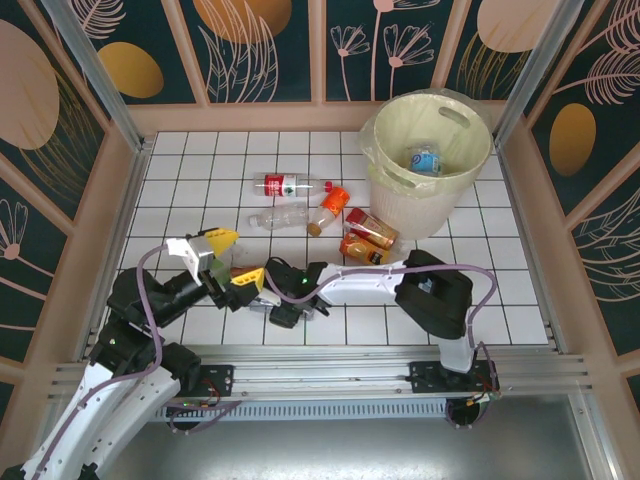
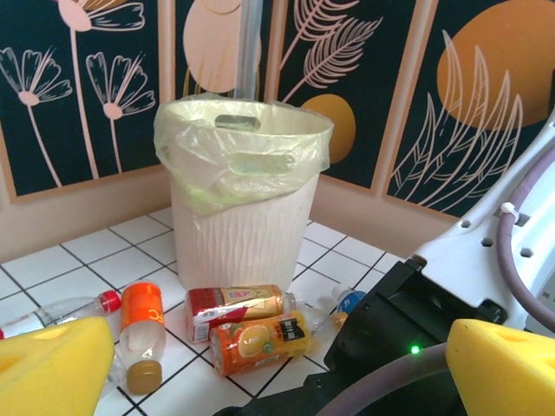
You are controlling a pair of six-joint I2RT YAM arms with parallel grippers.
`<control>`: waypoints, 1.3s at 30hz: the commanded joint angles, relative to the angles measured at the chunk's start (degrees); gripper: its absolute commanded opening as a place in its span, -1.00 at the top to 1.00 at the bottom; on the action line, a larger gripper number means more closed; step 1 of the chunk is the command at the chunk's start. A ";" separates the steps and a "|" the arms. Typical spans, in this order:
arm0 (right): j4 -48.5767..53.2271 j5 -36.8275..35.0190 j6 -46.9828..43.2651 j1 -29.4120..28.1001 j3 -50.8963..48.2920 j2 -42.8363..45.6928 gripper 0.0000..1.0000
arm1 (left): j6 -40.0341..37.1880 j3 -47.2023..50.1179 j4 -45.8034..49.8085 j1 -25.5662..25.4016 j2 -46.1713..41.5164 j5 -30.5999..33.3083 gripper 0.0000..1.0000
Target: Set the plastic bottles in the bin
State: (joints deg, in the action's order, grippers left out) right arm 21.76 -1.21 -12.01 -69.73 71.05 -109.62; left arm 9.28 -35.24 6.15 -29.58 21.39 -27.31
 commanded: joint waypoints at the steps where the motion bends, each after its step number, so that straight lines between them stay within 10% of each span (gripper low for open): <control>1: -2.42 1.93 2.48 0.01 -1.84 4.31 -0.16 | 0.65 -0.14 -4.67 0.10 -1.63 -2.87 -0.97; 23: -13.06 9.08 11.13 16.53 -10.77 30.01 -0.13 | 2.23 0.63 -8.44 0.41 1.60 -7.07 -0.97; 39: -14.68 4.16 8.31 35.83 2.37 36.85 -0.12 | -3.69 -18.46 -9.05 0.40 30.01 -10.22 -0.97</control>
State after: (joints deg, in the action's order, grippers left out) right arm 8.75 4.49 -2.81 -37.45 69.54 -75.00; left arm 8.71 -51.05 -1.54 -29.56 49.23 -36.01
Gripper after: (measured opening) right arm 0.560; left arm 0.985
